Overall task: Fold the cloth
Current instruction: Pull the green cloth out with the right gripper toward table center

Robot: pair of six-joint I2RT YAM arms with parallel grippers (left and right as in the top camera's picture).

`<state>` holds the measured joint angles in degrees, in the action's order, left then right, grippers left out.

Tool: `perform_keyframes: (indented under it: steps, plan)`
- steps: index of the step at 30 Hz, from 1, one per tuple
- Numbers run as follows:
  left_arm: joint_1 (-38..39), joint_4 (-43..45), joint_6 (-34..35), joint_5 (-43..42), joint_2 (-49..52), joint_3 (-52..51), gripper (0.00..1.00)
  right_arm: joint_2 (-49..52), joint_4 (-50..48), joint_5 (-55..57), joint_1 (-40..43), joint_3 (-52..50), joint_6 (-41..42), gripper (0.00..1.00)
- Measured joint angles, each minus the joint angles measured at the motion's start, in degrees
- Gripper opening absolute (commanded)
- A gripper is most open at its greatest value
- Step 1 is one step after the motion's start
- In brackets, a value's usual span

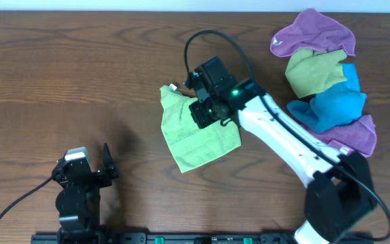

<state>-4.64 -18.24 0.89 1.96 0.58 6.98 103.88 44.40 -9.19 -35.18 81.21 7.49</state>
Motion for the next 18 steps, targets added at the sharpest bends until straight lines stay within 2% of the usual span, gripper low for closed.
perform_keyframes:
  steps: [18]
  plan:
    - [0.0, 0.0, 0.0, 0.0, 0.0, 0.0, 0.96, 1.81, -3.96, 0.09, -0.26, -0.2, 1.25, 0.01]
